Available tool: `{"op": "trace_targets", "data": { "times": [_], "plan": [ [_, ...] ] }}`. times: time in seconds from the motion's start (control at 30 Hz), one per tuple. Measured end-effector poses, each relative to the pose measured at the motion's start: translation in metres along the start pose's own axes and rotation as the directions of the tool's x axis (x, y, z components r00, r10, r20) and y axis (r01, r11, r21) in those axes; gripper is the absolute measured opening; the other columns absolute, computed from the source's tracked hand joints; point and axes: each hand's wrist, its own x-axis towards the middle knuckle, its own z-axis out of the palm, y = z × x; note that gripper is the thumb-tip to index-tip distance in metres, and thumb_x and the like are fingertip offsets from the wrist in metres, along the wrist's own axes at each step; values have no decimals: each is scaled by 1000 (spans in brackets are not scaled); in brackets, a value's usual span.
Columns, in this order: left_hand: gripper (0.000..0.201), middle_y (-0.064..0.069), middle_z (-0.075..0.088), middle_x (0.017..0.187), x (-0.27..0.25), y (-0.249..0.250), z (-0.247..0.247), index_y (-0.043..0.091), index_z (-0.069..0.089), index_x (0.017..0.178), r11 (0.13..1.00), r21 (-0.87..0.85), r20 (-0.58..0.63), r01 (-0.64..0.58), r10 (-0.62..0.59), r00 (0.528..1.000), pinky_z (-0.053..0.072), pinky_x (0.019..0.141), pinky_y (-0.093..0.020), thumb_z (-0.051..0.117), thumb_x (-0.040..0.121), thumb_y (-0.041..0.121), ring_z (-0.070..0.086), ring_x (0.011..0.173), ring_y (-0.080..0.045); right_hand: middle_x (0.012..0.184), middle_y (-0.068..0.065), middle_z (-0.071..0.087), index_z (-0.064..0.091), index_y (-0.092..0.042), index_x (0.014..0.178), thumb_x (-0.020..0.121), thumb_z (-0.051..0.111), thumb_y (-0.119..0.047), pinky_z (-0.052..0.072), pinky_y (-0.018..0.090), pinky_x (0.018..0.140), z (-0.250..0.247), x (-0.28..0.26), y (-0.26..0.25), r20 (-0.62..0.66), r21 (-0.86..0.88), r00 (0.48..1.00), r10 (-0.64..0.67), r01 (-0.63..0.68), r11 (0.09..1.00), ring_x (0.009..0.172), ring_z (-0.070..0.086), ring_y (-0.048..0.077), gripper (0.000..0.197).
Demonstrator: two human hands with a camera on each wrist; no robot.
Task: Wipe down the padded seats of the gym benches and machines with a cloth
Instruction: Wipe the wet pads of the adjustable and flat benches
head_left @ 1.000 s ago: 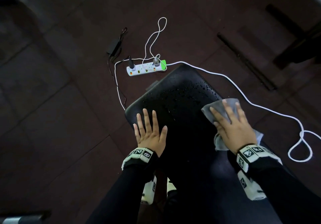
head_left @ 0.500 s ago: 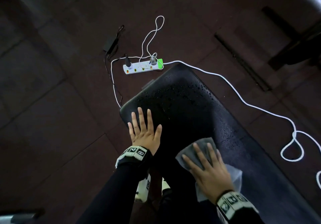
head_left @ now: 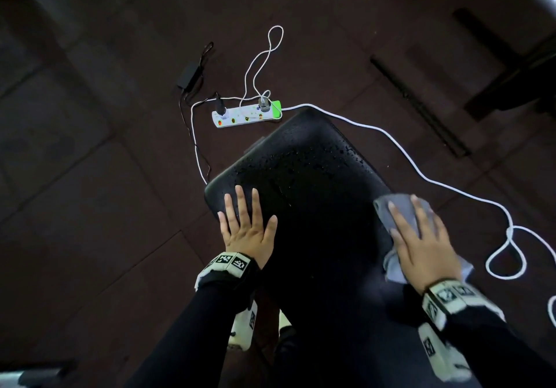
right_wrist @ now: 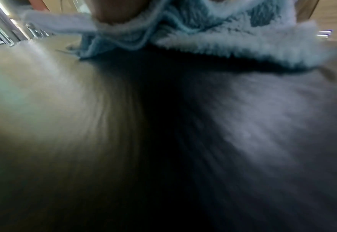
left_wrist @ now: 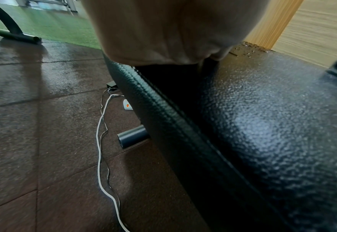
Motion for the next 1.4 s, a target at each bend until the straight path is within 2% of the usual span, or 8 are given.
{"op": "trace_targets", "data": {
  "times": [0.1,0.23,0.63,0.9,1.03,1.17,1.27,1.4],
  "plan": [
    [70,13,-58,132,0,-1,0,37,-42,131,1000,-4,6,-8,8,1000,-39,98,-31,-16,73,67,-53,124,-11,154,17,22,3,-30,150,102,11,-38,20,62,107,12,-47,2,178,-119,983,-45,67,991,137,19,49,50],
    [69,12,-58,134,1,-1,1,38,-43,130,1000,-1,3,-3,3,1000,-39,98,-31,-16,74,67,-52,125,-12,150,17,30,29,-35,144,101,11,-38,20,64,102,16,-77,-48,184,-47,971,-153,164,985,132,21,56,46],
    [67,13,-58,132,0,1,0,39,-44,127,1000,4,-11,5,-5,1000,-39,98,-31,-17,72,67,-52,124,-11,156,14,16,11,-35,149,102,15,-37,19,59,111,2,44,-56,86,109,987,-136,126,986,139,15,48,47],
    [67,14,-60,130,0,-1,-1,40,-45,126,1000,-1,6,-4,4,1000,-41,96,-30,-17,71,67,-54,122,-11,126,15,42,50,-2,126,71,74,3,43,29,92,-43,16,-54,-102,542,973,206,-119,832,106,43,11,60],
    [67,14,-60,129,0,-1,-2,41,-46,125,1000,-3,16,-7,7,1000,-42,94,-29,-18,71,68,-55,120,-10,103,-10,64,60,-22,111,72,78,-8,40,6,85,-61,10,-56,-12,691,996,91,-57,720,93,58,0,44],
    [68,13,-60,130,2,-2,-1,40,-44,127,1000,3,11,-15,15,1000,-42,94,-30,-18,71,68,-55,120,-10,107,-6,67,60,-28,114,83,69,-28,45,26,94,-56,11,-54,179,658,982,67,-170,733,103,61,10,31],
    [69,14,-60,129,2,-1,1,40,-43,128,1000,2,-4,-12,12,1000,-42,95,-30,-18,70,68,-56,119,-10,126,20,50,51,-2,130,87,57,-27,37,53,102,-45,11,-41,1,437,986,169,-152,887,118,48,40,50],
    [68,13,-59,130,3,-4,3,40,-43,127,1000,7,-15,-28,28,999,-42,94,-30,-17,71,68,-57,118,-10,139,16,43,48,-3,131,90,40,-22,28,55,107,-54,9,-60,-286,212,958,-4,67,975,132,35,37,46]
  ]
}}
